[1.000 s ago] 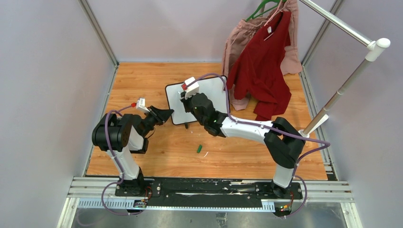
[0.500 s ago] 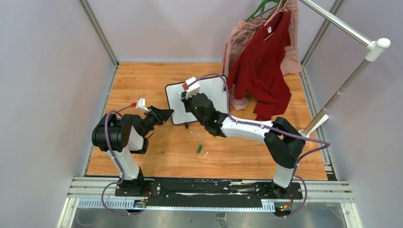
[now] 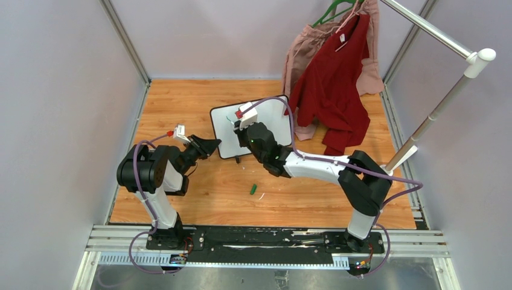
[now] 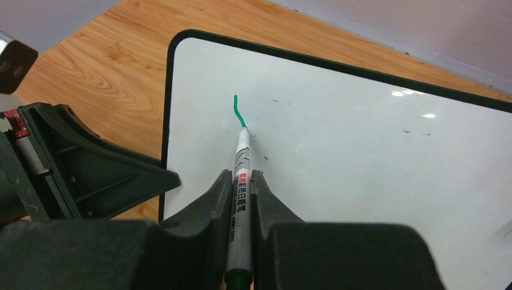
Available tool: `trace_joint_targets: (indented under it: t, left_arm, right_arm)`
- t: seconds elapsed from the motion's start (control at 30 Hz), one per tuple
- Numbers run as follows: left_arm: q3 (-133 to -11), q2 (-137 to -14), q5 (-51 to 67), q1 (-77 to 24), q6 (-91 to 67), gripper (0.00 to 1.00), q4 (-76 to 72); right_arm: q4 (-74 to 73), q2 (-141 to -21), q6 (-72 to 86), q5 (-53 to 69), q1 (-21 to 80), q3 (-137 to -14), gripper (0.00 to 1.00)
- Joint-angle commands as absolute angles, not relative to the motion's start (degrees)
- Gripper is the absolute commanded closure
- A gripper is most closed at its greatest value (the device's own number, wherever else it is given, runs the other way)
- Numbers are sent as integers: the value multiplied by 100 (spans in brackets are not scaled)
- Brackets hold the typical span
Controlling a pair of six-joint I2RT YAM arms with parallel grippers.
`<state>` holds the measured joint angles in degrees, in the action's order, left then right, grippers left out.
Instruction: Write a sentence on the whiteboard
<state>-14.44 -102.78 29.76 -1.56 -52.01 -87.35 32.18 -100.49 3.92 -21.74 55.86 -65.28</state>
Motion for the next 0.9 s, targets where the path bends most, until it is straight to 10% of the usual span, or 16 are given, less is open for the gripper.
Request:
trace_joint_targets:
  t: [0.0, 0.87]
  left_arm:
    - [-1345, -10204, 2927, -158, -5106, 86, -8912]
    - [-1358, -10199, 2944, -158, -5106, 86, -8915]
  right_arm:
    - [3193, -9876, 467, -2444, 5461, -6361, 100]
    - [3384, -9781, 729, -2166, 5276, -6630, 100]
